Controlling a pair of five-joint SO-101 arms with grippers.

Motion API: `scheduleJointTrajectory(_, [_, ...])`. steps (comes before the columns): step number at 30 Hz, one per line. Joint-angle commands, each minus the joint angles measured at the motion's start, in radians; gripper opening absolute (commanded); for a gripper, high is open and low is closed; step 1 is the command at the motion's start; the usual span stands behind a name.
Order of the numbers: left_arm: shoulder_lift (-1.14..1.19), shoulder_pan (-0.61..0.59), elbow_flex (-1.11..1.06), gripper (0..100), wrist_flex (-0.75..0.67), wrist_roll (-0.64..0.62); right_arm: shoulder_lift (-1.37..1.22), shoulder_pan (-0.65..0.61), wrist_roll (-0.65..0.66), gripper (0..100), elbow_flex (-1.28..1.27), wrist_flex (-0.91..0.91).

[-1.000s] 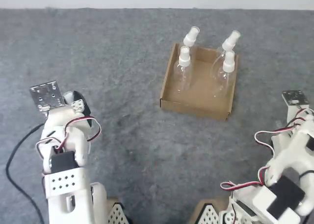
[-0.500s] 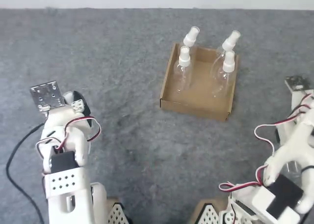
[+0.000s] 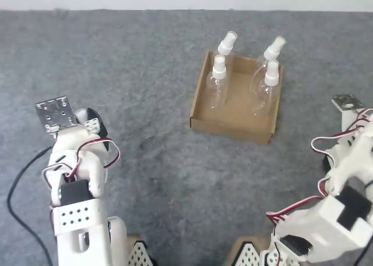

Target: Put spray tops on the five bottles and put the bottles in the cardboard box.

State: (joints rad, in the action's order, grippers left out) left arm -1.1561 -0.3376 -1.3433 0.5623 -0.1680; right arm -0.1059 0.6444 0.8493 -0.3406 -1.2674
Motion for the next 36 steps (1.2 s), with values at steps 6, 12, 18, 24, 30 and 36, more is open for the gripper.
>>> scheduleJointTrajectory(6, [-0.018,0.005,0.007,1,-0.009,0.006,-0.058,-0.005,0.011,12.1,0.061,0.062])
scheduleJointTrajectory(12, [-0.018,0.006,0.007,1,-0.009,0.006,-0.018,-0.007,0.009,0.6,0.080,0.058])
scheduleJointTrajectory(18, [-0.018,0.064,0.005,1,-0.009,0.009,0.185,-0.091,-0.049,0.6,0.083,-0.053])
scheduleJointTrajectory(24, [-0.020,0.087,0.053,1,0.015,0.018,0.512,-0.354,-0.247,0.6,0.080,-0.186])
scheduleJointTrajectory(30, [-0.015,0.091,0.329,1,0.298,0.100,0.746,-0.760,-0.460,0.6,0.063,-0.225])
scheduleJointTrajectory(36, [-0.012,0.210,0.676,1,0.575,0.207,0.765,-1.167,-0.631,0.6,-0.038,-0.067])
